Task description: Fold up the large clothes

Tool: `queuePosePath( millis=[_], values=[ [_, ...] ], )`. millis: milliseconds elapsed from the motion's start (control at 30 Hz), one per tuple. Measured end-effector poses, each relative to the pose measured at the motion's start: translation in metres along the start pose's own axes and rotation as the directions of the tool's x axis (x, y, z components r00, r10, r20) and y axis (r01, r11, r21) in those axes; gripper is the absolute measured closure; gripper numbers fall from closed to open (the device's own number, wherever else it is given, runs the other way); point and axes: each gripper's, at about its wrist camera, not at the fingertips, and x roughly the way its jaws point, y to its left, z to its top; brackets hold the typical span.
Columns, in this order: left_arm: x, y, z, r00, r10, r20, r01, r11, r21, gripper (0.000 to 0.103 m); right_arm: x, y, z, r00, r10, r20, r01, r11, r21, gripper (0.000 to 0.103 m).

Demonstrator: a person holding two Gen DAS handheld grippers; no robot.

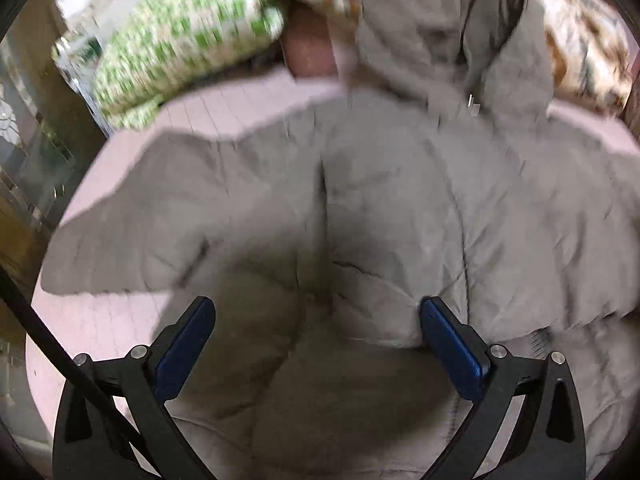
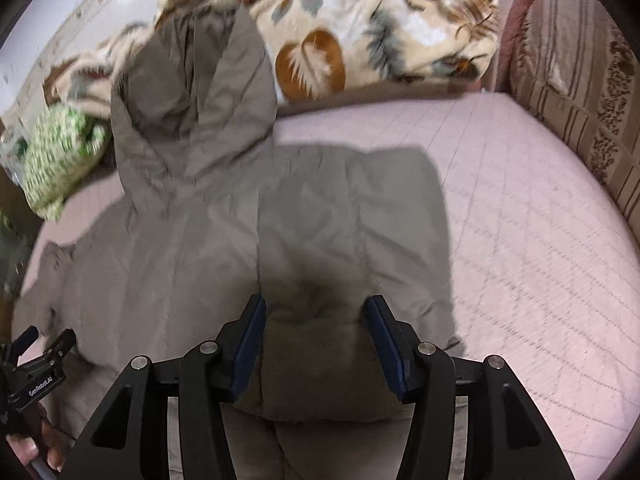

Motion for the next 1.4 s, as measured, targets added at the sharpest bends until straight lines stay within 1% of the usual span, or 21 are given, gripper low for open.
queuePosePath(
  millis=[67, 133, 167, 233, 300, 367, 467, 600, 667, 767, 867, 933, 967, 1033, 1100, 1200, 1300, 1400],
  values=[
    [0.000, 0.002, 0.000, 1.000, -0.008, -0.001, 0.008, 1.000, -0.010, 0.000, 0.015, 0.009, -0.005, 0.998, -0.038, -0.047, 0.035, 0.998, -0.050, 0.045],
    [-0.010, 0.006, 0.003, 1.000, -0.021, 0.021, 0.021, 0.999, -0.025, 0.000, 0.015, 0.015, -0.009, 0.997, -0.067, -0.042, 0.064, 0.994, -0.084, 0.045],
    [-0.016, 0.008, 0.003, 0.999, -0.027, 0.043, 0.029, 0.999, -0.036, 0.000, 0.011, 0.018, -0.008, 0.997, -0.065, -0.038, 0.061, 0.994, -0.093, 0.045],
    [-0.032, 0.012, 0.004, 0.995, -0.043, 0.085, 0.047, 0.998, -0.043, 0.000, -0.005, 0.023, -0.006, 0.999, -0.031, -0.008, 0.030, 0.994, -0.102, 0.045],
    [-0.045, 0.014, 0.002, 0.992, -0.063, 0.107, 0.067, 0.997, -0.041, 0.000, -0.019, 0.030, -0.005, 1.000, -0.009, 0.018, 0.011, 0.994, -0.110, 0.045],
    [-0.057, 0.016, -0.003, 0.990, -0.064, 0.123, 0.069, 0.997, -0.035, 0.000, -0.037, 0.040, -0.010, 0.999, 0.032, 0.034, -0.027, 0.993, -0.119, 0.045],
    [-0.080, 0.018, -0.019, 0.986, -0.067, 0.155, 0.068, 0.998, 0.001, 0.000, -0.057, 0.058, -0.024, 0.995, 0.096, 0.028, -0.092, 0.986, -0.139, 0.045],
    [-0.104, 0.028, -0.052, 0.981, -0.070, 0.182, 0.067, 0.997, 0.025, 0.000, -0.082, 0.079, -0.055, 0.990, 0.139, 0.028, -0.131, 0.975, -0.178, 0.044],
    [-0.112, 0.034, -0.076, 0.982, -0.088, 0.169, 0.085, 0.996, 0.023, 0.000, -0.094, 0.086, -0.080, 0.988, 0.155, 0.019, -0.149, 0.971, -0.185, 0.042],
    [-0.117, 0.044, -0.111, 0.985, -0.120, 0.125, 0.121, 0.993, 0.004, 0.000, -0.103, 0.088, -0.111, 0.988, 0.154, -0.005, -0.151, 0.967, -0.206, 0.042],
    [-0.117, 0.054, -0.139, 0.987, -0.141, 0.079, 0.143, 0.989, -0.027, 0.000, -0.113, 0.095, -0.148, 0.993, 0.114, -0.012, -0.113, 0.957, -0.267, 0.042],
    [-0.112, 0.056, -0.154, 0.986, -0.160, 0.041, 0.162, 0.986, -0.041, 0.000, -0.117, 0.097, -0.166, 0.995, 0.098, -0.016, -0.099, 0.954, -0.282, 0.042],
    [-0.108, 0.056, -0.158, 0.986, -0.167, 0.016, 0.168, 0.985, -0.042, 0.000, -0.115, 0.095, -0.170, 0.995, 0.094, -0.024, -0.097, 0.954, -0.283, 0.040],
    [-0.097, 0.051, -0.162, 0.987, -0.161, -0.024, 0.160, 0.987, -0.033, 0.000, -0.102, 0.094, -0.184, 0.994, 0.077, -0.073, -0.095, 0.953, -0.288, 0.039],
    [-0.091, 0.047, -0.162, 0.991, -0.133, -0.031, 0.132, 0.991, -0.025, 0.000, -0.089, 0.092, -0.190, 0.994, 0.064, -0.093, -0.088, 0.954, -0.286, 0.036],
    [-0.088, 0.041, -0.161, 0.994, -0.107, -0.025, 0.107, 0.994, -0.012, 0.000, -0.089, 0.093, -0.188, 0.994, 0.064, -0.090, -0.087, 0.956, -0.282, 0.033],
    [-0.085, 0.042, -0.162, 0.993, -0.115, -0.023, 0.115, 0.993, -0.015, 0.000, -0.090, 0.091, -0.191, 0.995, 0.065, -0.079, -0.084, 0.961, -0.265, 0.030],
    [-0.083, 0.044, -0.166, 0.991, -0.131, -0.011, 0.130, 0.991, -0.024, 0.000, -0.093, 0.096, -0.202, 0.998, 0.043, -0.046, -0.053, 0.960, -0.275, 0.027]
  ],
)
